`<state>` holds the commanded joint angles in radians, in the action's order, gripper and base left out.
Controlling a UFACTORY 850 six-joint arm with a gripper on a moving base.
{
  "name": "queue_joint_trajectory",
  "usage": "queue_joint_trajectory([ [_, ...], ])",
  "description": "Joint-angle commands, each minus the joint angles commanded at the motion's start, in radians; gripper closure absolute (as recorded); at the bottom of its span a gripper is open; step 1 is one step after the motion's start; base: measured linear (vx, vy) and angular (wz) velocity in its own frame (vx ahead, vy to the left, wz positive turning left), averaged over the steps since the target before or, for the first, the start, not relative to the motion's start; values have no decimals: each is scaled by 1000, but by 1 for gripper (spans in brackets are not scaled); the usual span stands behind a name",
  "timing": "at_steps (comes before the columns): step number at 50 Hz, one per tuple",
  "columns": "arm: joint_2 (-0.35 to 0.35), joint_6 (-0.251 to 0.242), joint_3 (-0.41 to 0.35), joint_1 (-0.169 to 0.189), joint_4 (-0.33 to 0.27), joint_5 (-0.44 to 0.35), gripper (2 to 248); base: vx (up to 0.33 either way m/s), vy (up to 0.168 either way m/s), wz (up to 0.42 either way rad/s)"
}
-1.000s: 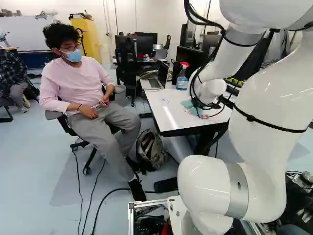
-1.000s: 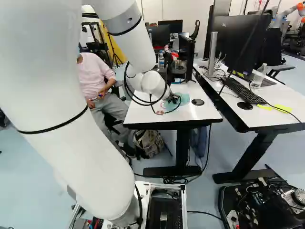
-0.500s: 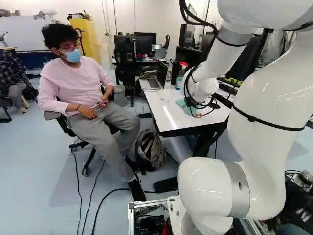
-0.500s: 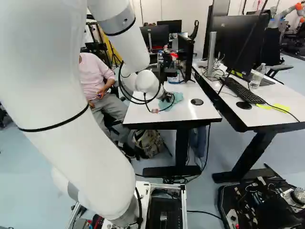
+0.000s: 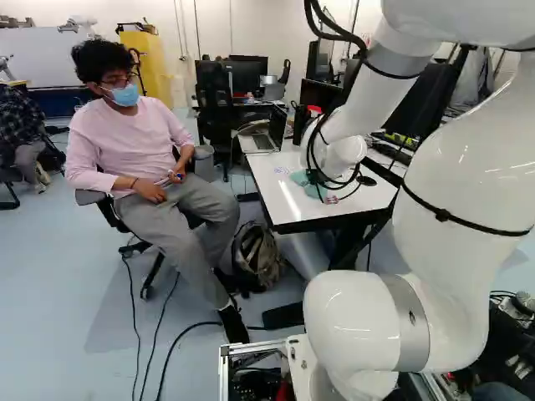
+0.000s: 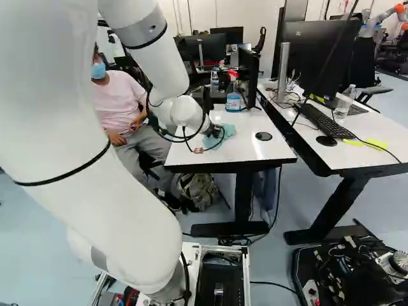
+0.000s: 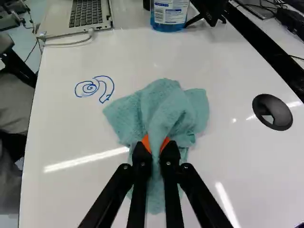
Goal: Clean the table with the green towel
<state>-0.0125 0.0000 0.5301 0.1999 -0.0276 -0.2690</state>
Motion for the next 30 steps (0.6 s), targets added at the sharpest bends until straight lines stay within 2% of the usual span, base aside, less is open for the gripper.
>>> queue_joint_trajectory([
  [11, 49, 0, -50, 16, 0, 0, 213, 0, 0, 0],
  [30, 58, 0, -59, 86, 0, 0, 213, 0, 0, 0],
])
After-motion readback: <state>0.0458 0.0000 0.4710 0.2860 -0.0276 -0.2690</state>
